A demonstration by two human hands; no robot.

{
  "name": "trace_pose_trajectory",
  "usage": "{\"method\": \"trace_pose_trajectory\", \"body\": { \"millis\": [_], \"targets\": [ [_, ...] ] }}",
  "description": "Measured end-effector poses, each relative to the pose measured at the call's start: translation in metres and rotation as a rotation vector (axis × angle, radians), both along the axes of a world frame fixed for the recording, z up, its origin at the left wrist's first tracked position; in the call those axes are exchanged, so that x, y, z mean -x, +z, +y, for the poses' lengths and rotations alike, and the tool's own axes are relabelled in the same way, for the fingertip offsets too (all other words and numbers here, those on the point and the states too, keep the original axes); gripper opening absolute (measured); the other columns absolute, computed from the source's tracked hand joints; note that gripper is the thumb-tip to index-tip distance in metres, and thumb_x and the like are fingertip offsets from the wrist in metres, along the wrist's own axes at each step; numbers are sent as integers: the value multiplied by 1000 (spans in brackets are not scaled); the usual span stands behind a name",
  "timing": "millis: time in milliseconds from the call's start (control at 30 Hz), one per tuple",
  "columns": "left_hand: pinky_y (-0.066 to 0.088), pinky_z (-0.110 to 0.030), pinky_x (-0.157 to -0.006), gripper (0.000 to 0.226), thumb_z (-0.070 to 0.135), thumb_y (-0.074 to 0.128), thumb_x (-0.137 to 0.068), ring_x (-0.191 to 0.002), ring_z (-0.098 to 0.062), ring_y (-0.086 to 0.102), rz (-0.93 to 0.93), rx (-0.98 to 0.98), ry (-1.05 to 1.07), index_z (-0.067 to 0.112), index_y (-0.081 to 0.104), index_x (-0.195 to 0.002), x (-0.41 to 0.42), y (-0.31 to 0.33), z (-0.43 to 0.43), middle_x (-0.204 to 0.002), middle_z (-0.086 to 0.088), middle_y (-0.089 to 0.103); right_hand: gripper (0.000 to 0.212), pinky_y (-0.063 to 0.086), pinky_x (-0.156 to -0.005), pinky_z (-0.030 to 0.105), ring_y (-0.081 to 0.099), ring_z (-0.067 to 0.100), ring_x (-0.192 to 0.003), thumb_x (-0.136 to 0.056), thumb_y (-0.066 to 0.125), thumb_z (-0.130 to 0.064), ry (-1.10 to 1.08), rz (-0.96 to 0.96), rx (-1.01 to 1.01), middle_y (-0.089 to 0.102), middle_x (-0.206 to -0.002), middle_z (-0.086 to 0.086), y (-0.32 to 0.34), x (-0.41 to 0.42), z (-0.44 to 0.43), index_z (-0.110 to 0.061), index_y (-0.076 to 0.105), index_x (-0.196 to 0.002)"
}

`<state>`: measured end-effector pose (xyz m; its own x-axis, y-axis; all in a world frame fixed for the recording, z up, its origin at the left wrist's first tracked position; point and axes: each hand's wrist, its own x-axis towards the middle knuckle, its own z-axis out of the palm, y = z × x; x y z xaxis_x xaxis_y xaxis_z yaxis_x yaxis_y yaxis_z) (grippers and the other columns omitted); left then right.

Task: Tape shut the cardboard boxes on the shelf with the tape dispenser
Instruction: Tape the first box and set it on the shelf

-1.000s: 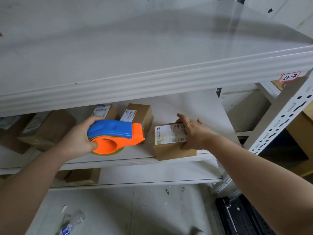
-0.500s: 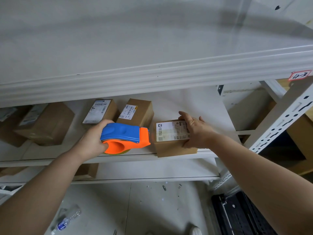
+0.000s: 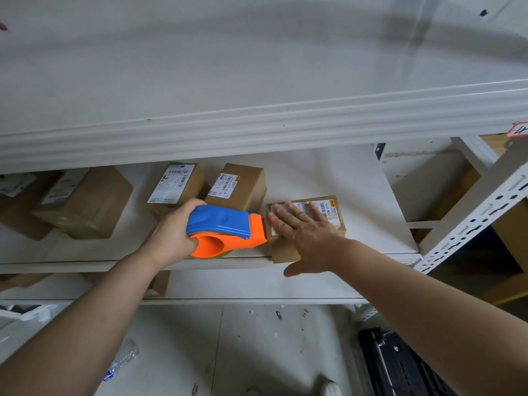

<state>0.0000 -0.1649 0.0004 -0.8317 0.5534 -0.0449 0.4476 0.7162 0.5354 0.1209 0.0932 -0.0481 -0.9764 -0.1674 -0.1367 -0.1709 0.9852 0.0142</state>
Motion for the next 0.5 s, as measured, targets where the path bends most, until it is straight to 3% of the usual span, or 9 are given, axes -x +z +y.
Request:
{"method": "trace_pose_trajectory", "body": {
  "millis": [133,267,400,467,500],
  "targets": [
    [47,-29,-78,69,-8,61,-69,-98,-15,57,-10,7,-6,39,42,-115,-1,-1,-2,-104,8,57,112,-11,-115,53,-20,26,-146,-83,56,-63,23,-3,-45,-22,-159,6,0,0,-12,-14,-20,-150],
    [47,-29,-80,67,-8,59,-69,-99,-15,57,2,-6,-11,36,46,-118,-3,3,-1,-107,8,59,111,-7,-116,57,-18,29,-147,-81,61,-51,-124,-25,100,-16,-160,10,13,19,-14,-16,-19,-151],
    [43,-21,-79,70,-9,58,-68,-100,-10,56,33,-20,-34,42,44,-114,-11,16,1,-107,13,58,120,14,-112,64,23,29,-140,-71,74,-44,-145,-106,166,26,-150,9,26,33,-11,-17,-9,-153],
    [42,-23,-83,73,-8,60,-66,-102,-12,56,90,-67,15,43,43,-115,-14,30,-1,-109,10,58,122,22,-113,53,30,27,-134,-67,80,-32,-160,-19,413,29,-143,7,39,30,1,-16,-4,-154],
    [42,-24,-83,73,-6,62,-64,-102,-14,56,137,-96,37,42,44,-116,-14,39,0,-109,9,58,122,24,-113,39,31,23,-133,-66,82,-25,-178,23,584,27,-143,6,46,27,9,-14,-2,-154]
  ]
}}
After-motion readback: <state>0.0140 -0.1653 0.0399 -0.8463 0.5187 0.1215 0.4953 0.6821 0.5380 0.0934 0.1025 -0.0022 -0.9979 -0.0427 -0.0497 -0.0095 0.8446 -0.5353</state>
